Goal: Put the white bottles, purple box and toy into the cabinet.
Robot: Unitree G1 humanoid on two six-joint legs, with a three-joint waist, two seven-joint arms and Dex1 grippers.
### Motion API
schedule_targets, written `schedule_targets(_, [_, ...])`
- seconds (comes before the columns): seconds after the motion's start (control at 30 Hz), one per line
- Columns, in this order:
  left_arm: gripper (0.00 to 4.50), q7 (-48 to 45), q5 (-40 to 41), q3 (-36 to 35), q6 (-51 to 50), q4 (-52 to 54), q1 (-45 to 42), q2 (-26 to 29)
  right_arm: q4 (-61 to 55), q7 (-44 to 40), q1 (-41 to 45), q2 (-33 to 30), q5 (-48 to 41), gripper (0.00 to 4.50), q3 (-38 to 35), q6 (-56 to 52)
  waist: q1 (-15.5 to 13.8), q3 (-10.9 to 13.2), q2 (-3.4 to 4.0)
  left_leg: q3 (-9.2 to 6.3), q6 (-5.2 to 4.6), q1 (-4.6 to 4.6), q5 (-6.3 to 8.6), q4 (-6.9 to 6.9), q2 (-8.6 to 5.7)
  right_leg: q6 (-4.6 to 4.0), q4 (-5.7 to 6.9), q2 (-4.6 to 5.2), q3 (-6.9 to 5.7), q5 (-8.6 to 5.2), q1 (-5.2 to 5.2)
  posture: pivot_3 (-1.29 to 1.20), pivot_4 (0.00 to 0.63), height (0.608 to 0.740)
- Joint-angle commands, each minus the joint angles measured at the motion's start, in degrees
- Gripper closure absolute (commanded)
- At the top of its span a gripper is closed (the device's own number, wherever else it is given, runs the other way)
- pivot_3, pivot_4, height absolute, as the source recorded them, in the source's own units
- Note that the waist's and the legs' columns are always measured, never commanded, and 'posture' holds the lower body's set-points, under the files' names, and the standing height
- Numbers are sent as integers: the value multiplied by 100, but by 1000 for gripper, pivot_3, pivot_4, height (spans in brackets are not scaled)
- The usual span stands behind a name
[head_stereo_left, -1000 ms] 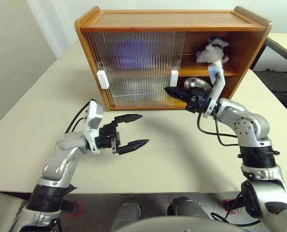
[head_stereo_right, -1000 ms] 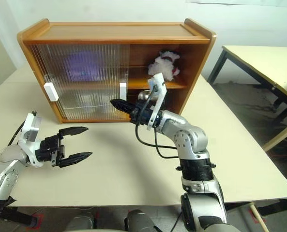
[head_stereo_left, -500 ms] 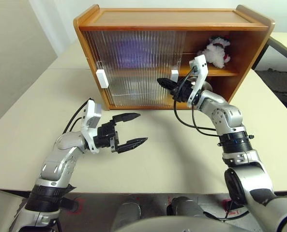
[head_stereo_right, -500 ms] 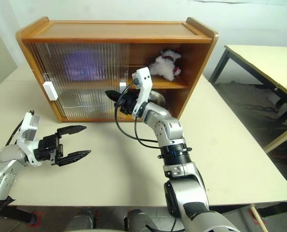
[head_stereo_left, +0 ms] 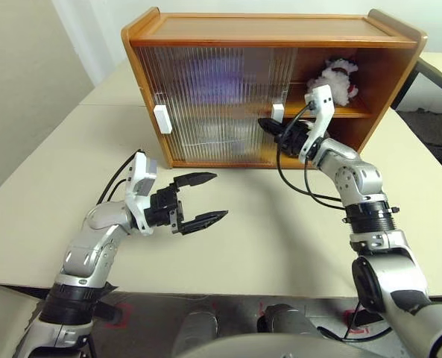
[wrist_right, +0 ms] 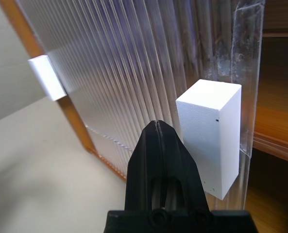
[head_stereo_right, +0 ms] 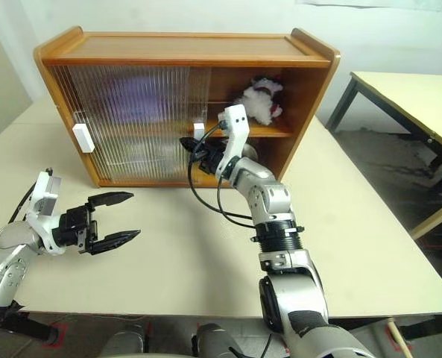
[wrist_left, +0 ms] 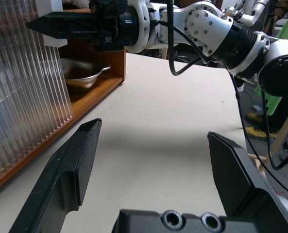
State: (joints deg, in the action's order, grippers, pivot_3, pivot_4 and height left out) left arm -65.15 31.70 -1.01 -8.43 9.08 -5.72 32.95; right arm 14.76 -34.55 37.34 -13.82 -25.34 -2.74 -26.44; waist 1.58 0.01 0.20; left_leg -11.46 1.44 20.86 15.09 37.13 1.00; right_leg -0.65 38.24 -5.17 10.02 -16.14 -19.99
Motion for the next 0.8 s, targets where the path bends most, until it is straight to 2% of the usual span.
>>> schedule_targets(0.03, [0,-30,-73,52,1,-9,-32,16,-199,269,-151,-180,74,4477,-323,69,0,0,0,-1,0,0,-3,1,0,0,0,2,0,3,0,-40,0,740])
schedule_targets(0.37, [0,-123,-114,89,69,-163,-141,-30,68,489,-306,-597,320,4477,-590,364,4,0,0,-2,-3,0,-12,1,-13,1,1,-2,1,21,-2,-54,0,740])
schedule_targets(0.8, [0,-103,-139,89,98,-187,-139,-71,933,484,-195,-1185,595,4477,-728,1004,-3,0,0,-28,-2,10,-13,59,-19,43,-1,42,6,9,-14,-50,0,740])
